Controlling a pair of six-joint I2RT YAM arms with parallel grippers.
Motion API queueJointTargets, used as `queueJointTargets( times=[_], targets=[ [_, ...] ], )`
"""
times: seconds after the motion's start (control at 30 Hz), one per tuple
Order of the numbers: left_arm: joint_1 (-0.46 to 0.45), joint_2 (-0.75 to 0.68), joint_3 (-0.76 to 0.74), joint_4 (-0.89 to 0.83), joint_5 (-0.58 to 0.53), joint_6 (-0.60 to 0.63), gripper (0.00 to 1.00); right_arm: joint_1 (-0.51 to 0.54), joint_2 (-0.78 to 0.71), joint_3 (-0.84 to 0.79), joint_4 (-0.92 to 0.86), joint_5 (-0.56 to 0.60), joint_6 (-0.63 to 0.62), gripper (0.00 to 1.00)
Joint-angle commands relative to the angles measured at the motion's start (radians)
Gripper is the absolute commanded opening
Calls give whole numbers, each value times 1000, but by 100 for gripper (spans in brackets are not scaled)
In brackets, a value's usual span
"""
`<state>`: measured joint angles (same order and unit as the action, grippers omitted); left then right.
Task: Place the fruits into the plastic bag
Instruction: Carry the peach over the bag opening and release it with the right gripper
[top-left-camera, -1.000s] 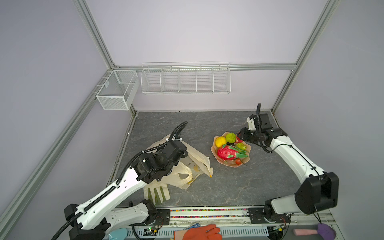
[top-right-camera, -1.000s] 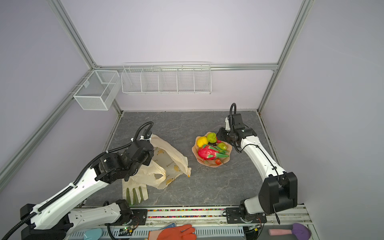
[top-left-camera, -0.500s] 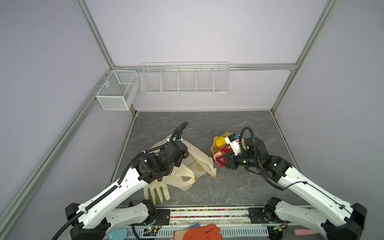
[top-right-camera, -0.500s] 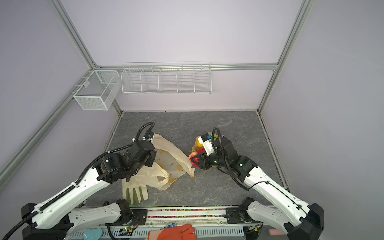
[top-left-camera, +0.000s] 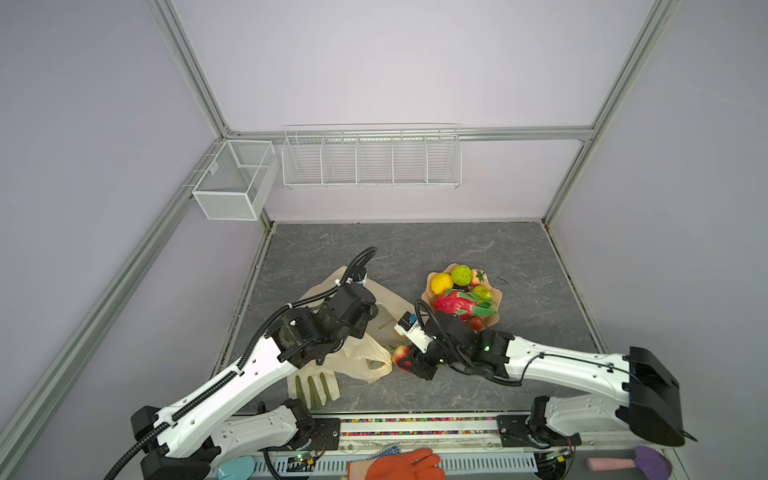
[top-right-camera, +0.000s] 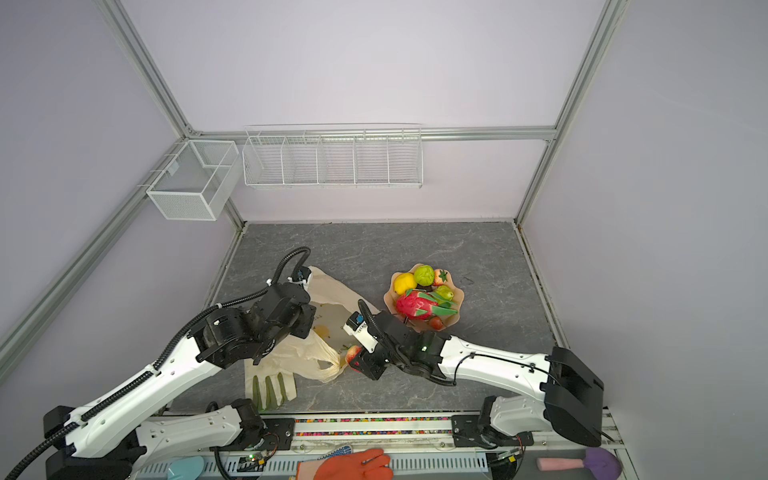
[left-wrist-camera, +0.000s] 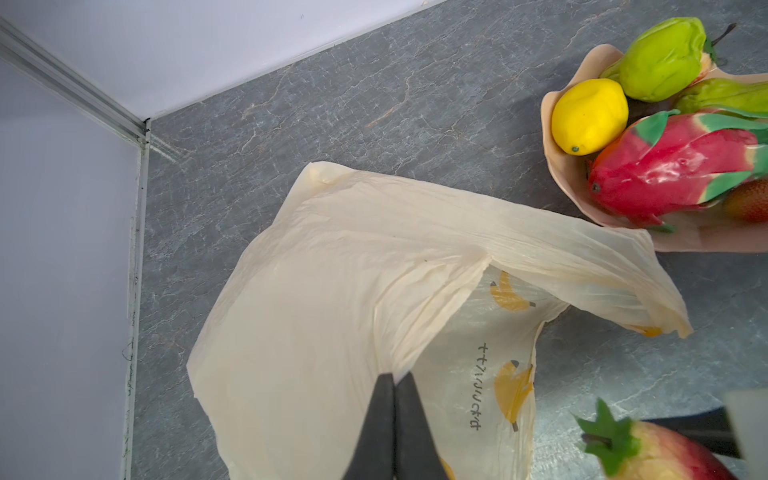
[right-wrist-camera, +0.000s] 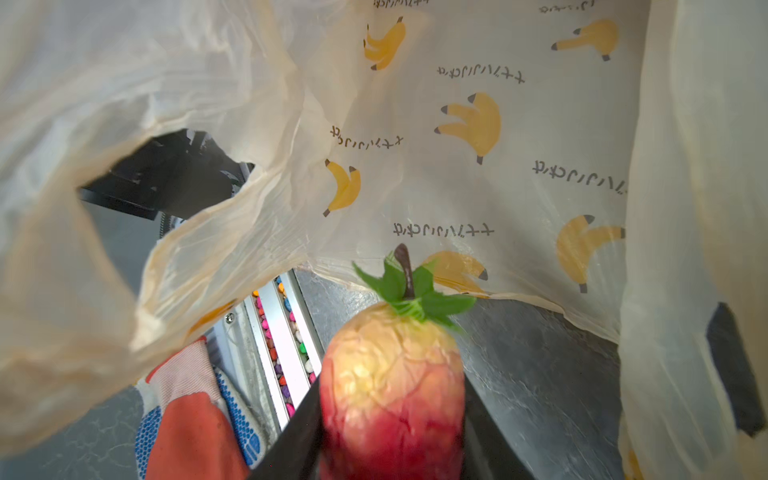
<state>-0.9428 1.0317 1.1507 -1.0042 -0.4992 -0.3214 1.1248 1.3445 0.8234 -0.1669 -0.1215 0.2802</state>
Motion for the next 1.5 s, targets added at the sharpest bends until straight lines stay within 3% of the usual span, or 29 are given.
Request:
queueJointTargets(
  times=[0.0, 0.67, 0.97, 1.37, 1.47],
  targets=[
    [-4, -25, -11, -18, 14, -40, 0, 25, 57, 24, 81, 13, -38, 28],
    [-4, -69, -54, 37, 124, -73, 0, -17, 426, 279, 168, -94, 31, 26],
    [-4, -38, -46, 92, 157, -90, 0, -53, 532, 372, 226, -176, 138, 27],
    [-4, -14, -82, 172, 142, -80, 0, -62, 764, 600, 319, -294, 436, 33],
    [-2, -35, -111, 184, 121, -80, 0, -63, 797, 612, 377, -348, 504, 47]
  ],
)
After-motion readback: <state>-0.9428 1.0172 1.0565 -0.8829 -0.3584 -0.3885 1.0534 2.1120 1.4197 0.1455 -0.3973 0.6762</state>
